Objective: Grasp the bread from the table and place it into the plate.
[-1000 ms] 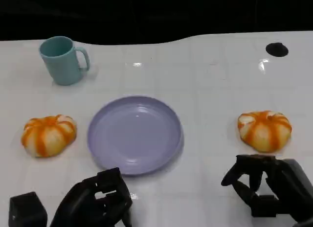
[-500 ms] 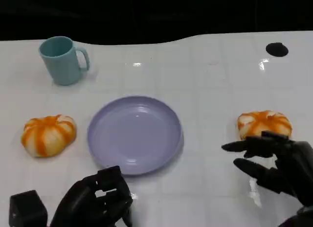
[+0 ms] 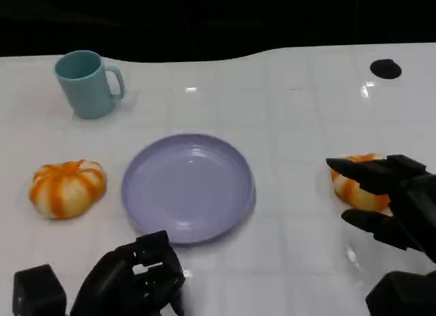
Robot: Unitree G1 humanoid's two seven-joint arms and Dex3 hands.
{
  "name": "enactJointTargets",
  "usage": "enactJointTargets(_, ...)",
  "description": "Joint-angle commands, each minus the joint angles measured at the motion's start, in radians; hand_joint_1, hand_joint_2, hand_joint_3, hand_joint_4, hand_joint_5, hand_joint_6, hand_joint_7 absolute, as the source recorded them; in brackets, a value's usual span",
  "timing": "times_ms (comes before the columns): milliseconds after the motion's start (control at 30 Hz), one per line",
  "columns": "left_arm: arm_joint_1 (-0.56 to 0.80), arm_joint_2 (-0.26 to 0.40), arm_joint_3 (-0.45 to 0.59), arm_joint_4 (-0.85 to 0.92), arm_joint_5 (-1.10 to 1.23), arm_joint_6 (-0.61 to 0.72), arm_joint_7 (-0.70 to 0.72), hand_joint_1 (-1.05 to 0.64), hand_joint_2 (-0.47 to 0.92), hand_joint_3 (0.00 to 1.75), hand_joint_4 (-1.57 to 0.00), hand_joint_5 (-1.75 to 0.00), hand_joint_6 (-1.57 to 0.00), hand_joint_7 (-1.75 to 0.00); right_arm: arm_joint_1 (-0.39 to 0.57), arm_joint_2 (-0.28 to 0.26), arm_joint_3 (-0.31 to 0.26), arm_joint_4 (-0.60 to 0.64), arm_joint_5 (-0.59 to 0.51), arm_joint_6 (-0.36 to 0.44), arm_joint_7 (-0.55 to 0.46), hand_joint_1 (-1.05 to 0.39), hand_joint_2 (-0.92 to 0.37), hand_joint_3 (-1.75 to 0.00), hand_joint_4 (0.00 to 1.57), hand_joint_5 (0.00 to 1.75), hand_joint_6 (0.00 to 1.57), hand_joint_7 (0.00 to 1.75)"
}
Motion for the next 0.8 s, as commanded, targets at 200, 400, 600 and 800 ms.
enactJointTargets(200, 0.005, 0.014, 0.004, -0.003, 0.004, -0.006, -0.003, -0.58, 0.70, 0.61, -0.78, -1.75, -0.75, -1.42, -0.070, -0.052, 0.052, -0.033, -0.123, 0.193, 0.128, -0.55, -0.91, -0.03, 0.19, 0.21, 0.32, 0.00)
enactJointTargets(400, 0.011, 0.011, 0.000, -0.018, 0.005, 0.002, 0.004, -0.56, 0.69, 0.62, -0.78, -1.75, -0.75, -1.43, -0.126, -0.068, 0.097, -0.029, -0.186, 0.306, 0.222, -0.57, -0.91, -0.01, 0.14, 0.20, 0.28, 0.00)
enactJointTargets(600, 0.014, 0.009, 0.001, -0.020, 0.002, 0.000, 0.004, -0.57, 0.68, 0.64, -0.77, -1.75, -0.75, -1.43, -0.186, -0.071, 0.147, 0.014, -0.231, 0.365, 0.243, -0.55, -0.87, 0.00, 0.14, 0.21, 0.28, 0.00)
enactJointTargets(800, 0.016, 0.008, 0.001, -0.022, 0.006, -0.006, 0.006, -0.57, 0.68, 0.66, -0.77, -1.75, -0.74, -1.43, -0.244, -0.065, 0.190, 0.089, -0.246, 0.396, 0.244, -0.52, -0.83, 0.00, 0.16, 0.21, 0.31, 0.01)
